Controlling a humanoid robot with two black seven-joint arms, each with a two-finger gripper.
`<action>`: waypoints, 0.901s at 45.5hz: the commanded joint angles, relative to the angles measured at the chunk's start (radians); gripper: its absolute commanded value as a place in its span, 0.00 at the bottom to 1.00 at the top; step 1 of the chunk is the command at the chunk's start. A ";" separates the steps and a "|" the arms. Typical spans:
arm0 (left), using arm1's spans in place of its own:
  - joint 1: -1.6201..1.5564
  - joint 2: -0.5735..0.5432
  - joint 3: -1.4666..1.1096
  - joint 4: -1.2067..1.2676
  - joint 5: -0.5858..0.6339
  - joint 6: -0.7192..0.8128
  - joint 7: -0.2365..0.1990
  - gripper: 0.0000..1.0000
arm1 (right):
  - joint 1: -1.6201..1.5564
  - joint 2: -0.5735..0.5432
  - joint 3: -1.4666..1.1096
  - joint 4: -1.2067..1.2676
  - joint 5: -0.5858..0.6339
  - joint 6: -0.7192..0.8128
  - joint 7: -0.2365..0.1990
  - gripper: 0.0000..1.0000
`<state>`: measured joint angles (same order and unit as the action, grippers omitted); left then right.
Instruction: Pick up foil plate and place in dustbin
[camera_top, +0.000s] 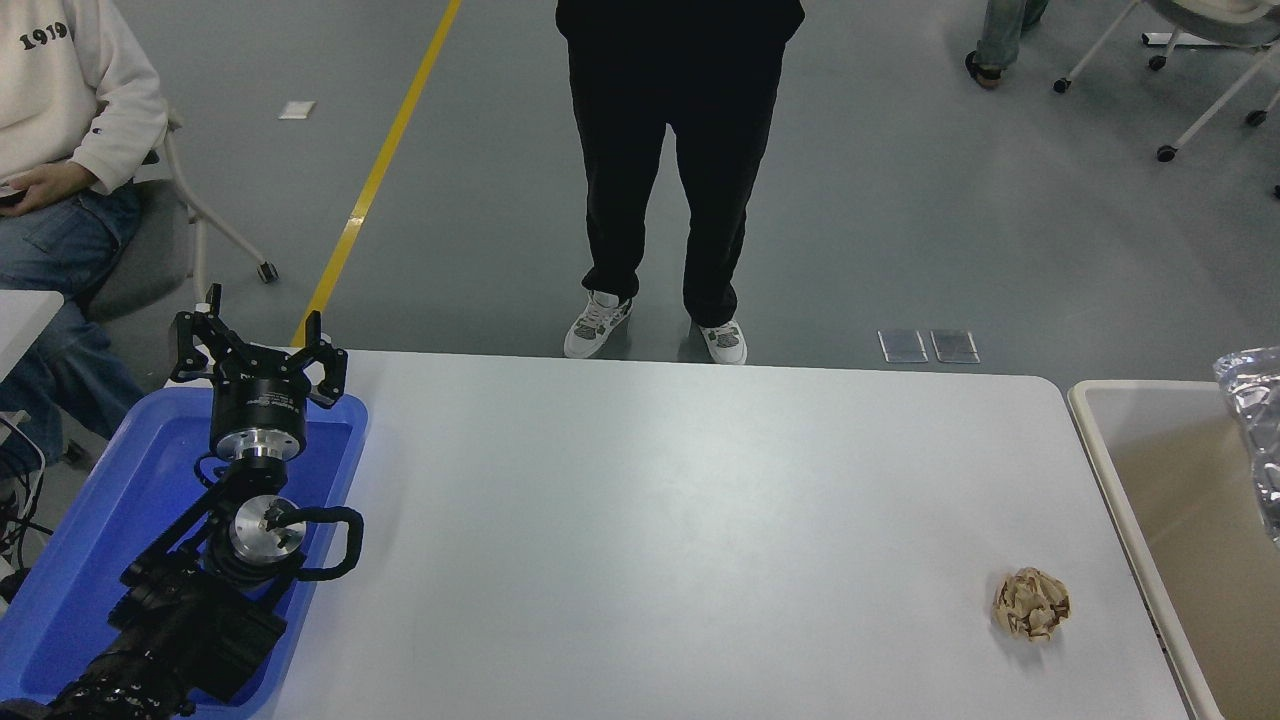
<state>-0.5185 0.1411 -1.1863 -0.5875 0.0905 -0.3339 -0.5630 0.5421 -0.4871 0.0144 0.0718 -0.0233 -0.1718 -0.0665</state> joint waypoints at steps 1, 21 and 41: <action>0.000 -0.001 0.001 0.000 0.000 -0.001 0.000 0.99 | -0.041 0.024 0.018 -0.010 -0.001 -0.006 0.001 0.83; 0.000 -0.001 0.001 0.000 0.000 -0.001 0.000 0.99 | -0.011 0.002 0.016 -0.010 0.000 -0.003 -0.001 1.00; 0.000 0.000 0.001 0.000 0.000 -0.001 0.000 0.99 | 0.242 0.001 -0.001 0.009 -0.015 0.003 -0.003 1.00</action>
<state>-0.5185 0.1409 -1.1860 -0.5875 0.0905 -0.3345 -0.5630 0.6525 -0.4847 0.0197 0.0698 -0.0293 -0.1734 -0.0687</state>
